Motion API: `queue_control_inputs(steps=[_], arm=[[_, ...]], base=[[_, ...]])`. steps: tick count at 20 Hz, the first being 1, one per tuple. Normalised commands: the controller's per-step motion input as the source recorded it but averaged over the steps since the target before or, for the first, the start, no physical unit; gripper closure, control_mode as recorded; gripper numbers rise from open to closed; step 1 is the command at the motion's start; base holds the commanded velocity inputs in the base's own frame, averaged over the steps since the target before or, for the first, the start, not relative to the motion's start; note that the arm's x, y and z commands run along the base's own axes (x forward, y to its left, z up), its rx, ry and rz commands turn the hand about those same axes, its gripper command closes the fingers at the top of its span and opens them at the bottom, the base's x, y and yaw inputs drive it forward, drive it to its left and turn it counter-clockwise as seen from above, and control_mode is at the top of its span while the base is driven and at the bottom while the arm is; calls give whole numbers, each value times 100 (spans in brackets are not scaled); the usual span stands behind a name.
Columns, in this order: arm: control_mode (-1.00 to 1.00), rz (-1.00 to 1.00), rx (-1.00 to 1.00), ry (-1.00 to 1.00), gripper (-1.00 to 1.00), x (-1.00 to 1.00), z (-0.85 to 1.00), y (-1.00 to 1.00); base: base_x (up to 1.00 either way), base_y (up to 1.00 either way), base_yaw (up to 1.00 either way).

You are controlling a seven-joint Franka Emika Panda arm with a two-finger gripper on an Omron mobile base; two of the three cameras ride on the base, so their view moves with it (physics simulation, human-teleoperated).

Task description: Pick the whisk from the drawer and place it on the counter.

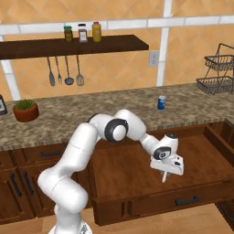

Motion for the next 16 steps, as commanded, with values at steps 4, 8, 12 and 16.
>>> queue_control_inputs(steps=[4,8,12,16], arm=[[-100,0,0,0,100,-24,1,-1],[-100,0,2,-8,100,-37,77,3],[-100,0,1,-20,100,-27,100,53],[-100,0,0,-17,100,-6,100,99]], base=[[0,0,0],[0,0,0],[0,0,0],[0,0,0]])
